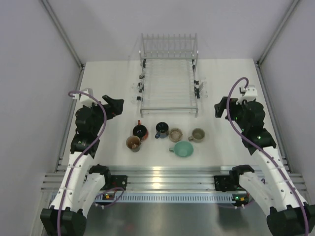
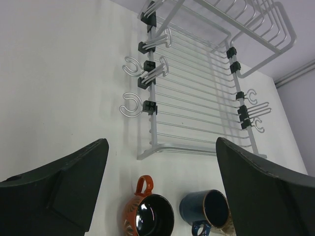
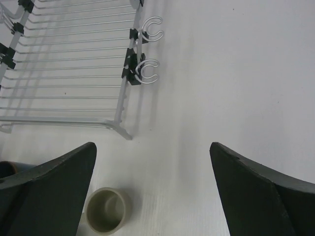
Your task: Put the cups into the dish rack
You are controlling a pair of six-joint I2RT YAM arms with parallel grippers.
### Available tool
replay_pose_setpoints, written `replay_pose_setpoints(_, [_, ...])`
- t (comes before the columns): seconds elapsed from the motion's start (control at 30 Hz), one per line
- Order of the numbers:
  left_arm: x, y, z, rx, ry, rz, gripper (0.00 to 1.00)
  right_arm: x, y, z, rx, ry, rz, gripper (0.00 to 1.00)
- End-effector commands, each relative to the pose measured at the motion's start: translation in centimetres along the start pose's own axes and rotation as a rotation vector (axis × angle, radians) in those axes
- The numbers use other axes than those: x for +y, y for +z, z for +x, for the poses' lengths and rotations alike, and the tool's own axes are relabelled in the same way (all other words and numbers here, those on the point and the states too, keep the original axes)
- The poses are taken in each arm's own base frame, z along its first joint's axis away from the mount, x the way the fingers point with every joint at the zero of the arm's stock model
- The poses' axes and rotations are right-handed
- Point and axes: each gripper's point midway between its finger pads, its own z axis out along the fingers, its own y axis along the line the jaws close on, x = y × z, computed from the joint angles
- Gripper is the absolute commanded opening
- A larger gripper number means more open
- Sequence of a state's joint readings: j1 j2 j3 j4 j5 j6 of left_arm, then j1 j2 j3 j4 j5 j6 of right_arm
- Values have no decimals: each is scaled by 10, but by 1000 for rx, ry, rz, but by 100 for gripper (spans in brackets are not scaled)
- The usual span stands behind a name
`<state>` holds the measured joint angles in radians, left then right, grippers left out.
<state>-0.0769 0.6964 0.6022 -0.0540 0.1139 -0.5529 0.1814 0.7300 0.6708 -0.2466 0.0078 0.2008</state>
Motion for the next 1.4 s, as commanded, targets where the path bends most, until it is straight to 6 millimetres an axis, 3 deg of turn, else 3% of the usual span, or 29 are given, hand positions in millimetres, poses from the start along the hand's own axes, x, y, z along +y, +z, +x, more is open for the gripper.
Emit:
replay_pose_setpoints(0.0, [-8, -1, -4, -10, 22, 38, 96, 6, 1, -18, -54, -20, -21, 99])
replay_pose_setpoints(0.27, [-10, -2, -5, -9, 39, 51, 96, 7, 6, 0, 36, -10, -30, 99])
replay_pose_setpoints(0.3, [-10, -2, -5, -9, 41, 51, 96, 8, 7, -1, 49, -9, -30, 95])
replay_pose_setpoints(0.5, [-7, 1, -1, 3, 39, 42, 97, 15, 24, 48, 222, 25, -56, 71])
replay_pose_setpoints(0.6, [-7, 3, 1, 15, 38, 42, 97, 20, 28, 67, 267, 31, -61, 66])
replay_pose_setpoints(0.97, [-3, 7, 7, 38, 40, 34, 97, 47, 27, 116, 394, -48, -50, 64])
replay_pose_setpoints(1.1, [-4, 6, 7, 36, 38, 37, 97, 45, 25, 140, 445, -74, -7, 62])
replay_pose_setpoints(1.37, [-5, 5, 7, 37, 33, 40, 97, 42, 24, 162, 506, -75, 11, 53])
